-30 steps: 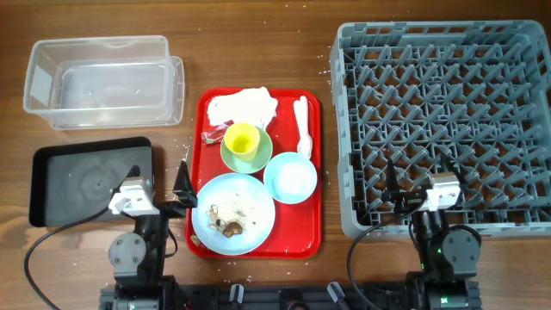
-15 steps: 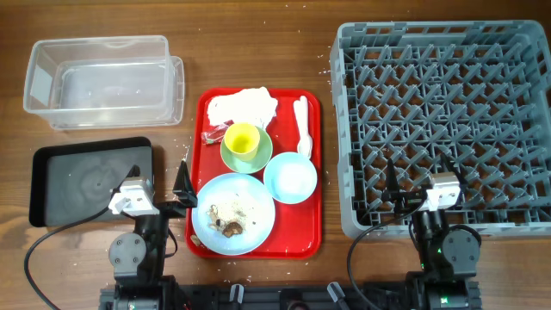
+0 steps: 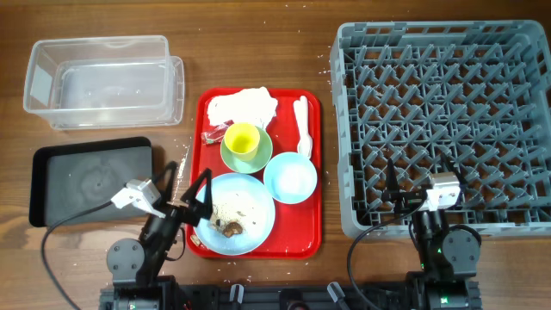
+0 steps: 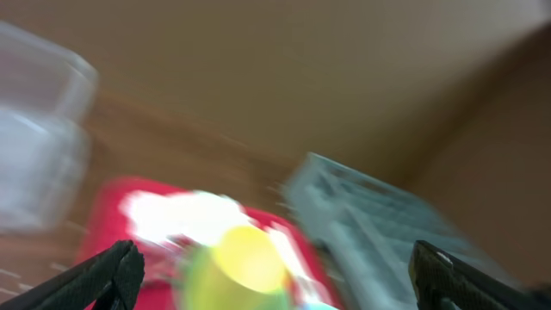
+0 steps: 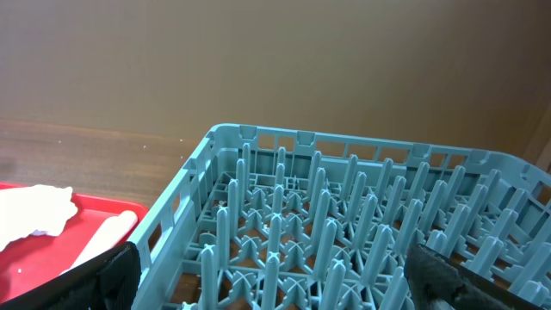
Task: Sort waste into correct bins and load items into the dishwasher rack
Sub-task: 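Reach the left gripper to the white tissue on the red tray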
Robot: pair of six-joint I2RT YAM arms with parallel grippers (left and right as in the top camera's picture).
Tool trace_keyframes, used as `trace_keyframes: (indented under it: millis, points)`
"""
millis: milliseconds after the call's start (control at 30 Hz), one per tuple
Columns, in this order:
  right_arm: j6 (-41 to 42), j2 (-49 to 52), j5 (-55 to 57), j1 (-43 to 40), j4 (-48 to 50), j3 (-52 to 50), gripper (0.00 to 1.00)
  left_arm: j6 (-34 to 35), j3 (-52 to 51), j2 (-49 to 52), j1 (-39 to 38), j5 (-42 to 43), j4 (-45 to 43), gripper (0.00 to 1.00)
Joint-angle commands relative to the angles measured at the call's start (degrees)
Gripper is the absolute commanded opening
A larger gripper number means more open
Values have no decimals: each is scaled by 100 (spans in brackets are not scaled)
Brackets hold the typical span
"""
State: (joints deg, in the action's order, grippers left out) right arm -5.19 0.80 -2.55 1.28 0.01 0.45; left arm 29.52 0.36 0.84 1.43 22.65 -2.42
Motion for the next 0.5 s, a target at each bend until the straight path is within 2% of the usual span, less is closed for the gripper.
trace_keyframes:
  millis: [0, 100, 133, 200, 233, 300, 400, 467]
  points:
    - [81, 28, -46, -24, 11, -15, 100, 2048, -4, -39, -20, 1093, -138, 100]
    - [81, 28, -46, -24, 11, -15, 100, 2192, 15, -35, -20, 1047, -1158, 100]
    - [83, 28, -46, -24, 11, -15, 100, 2194, 105, -24, -13, 848, -1200, 100]
    - [81, 28, -46, -24, 11, -15, 100, 1897, 647, 234, -15, 319, -573, 99]
    - [81, 28, -46, -24, 11, -15, 99, 1322, 1458, 874, -15, -17, 389, 99]
    - [81, 28, -46, -24, 11, -15, 100, 774, 2376, 1786, -15, -129, 1167, 100]
    - [83, 28, -46, -24, 11, -15, 100, -487, 4870, 4234, -22, -133, 3169, 99]
    - [81, 28, -46, -24, 11, -15, 100, -949, 6673, 5840, -22, -127, 4863, 100]
